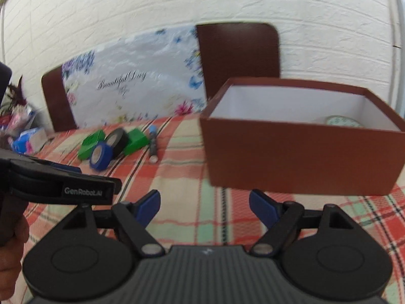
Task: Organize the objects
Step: 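Move both grippers to the blue tape roll and grasp it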
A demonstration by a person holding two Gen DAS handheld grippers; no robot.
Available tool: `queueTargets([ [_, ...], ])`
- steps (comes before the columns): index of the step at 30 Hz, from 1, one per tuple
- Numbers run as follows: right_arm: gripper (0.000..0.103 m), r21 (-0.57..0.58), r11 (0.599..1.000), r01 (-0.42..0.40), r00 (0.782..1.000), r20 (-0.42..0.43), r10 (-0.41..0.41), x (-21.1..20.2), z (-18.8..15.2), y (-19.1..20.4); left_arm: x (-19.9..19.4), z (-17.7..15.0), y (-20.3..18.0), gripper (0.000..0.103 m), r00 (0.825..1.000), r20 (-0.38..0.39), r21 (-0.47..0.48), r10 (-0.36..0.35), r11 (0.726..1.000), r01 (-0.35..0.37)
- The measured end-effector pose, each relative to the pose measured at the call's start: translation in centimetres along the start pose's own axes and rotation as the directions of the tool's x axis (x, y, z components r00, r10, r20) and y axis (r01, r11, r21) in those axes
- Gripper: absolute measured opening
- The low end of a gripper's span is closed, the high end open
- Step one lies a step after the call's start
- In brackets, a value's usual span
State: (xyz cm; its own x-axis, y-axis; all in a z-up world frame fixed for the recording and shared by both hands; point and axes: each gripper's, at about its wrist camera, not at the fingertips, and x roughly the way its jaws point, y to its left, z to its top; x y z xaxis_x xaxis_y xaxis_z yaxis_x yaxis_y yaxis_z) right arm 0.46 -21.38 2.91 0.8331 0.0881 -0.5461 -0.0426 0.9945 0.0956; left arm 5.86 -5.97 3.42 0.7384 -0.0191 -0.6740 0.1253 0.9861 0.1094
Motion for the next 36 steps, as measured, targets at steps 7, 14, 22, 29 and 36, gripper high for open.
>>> queueTargets([
  [7, 0.080, -0.088, 0.996, 0.000, 0.993, -0.121, -0.011, 2.8, -0.6, 4.4, 1.6, -1.6, 6.1, 0.065, 0.997, -0.047, -0.131, 0.065, 0.989, -0.071],
  [14, 0.080, -0.136, 0.990, -0.041, 0.991, -0.131, 0.023, 4.1, -0.1, 7.0, 2.7, -2.5, 9.6, 0.065, 0.993, -0.058, -0.181, 0.098, 0.978, -0.107],
  [22, 0.080, -0.201, 0.972, -0.123, 0.985, -0.145, 0.095, 6.5, 0.1, 10.5, 4.4, -2.6, 14.1, 0.065, 0.984, -0.085, -0.245, 0.160, 0.953, -0.176],
  [29, 0.081, -0.298, 0.944, -0.142, 0.989, -0.089, 0.121, 9.8, 2.1, 13.9, 5.3, -2.9, 16.4, 0.068, 0.977, -0.093, -0.278, 0.193, 0.937, -0.211],
  [36, 0.081, -0.454, 0.880, -0.143, 0.989, -0.024, 0.148, 13.5, 2.4, 18.1, 5.7, -3.0, 17.9, 0.070, 0.975, -0.092, -0.309, 0.202, 0.925, -0.221],
])
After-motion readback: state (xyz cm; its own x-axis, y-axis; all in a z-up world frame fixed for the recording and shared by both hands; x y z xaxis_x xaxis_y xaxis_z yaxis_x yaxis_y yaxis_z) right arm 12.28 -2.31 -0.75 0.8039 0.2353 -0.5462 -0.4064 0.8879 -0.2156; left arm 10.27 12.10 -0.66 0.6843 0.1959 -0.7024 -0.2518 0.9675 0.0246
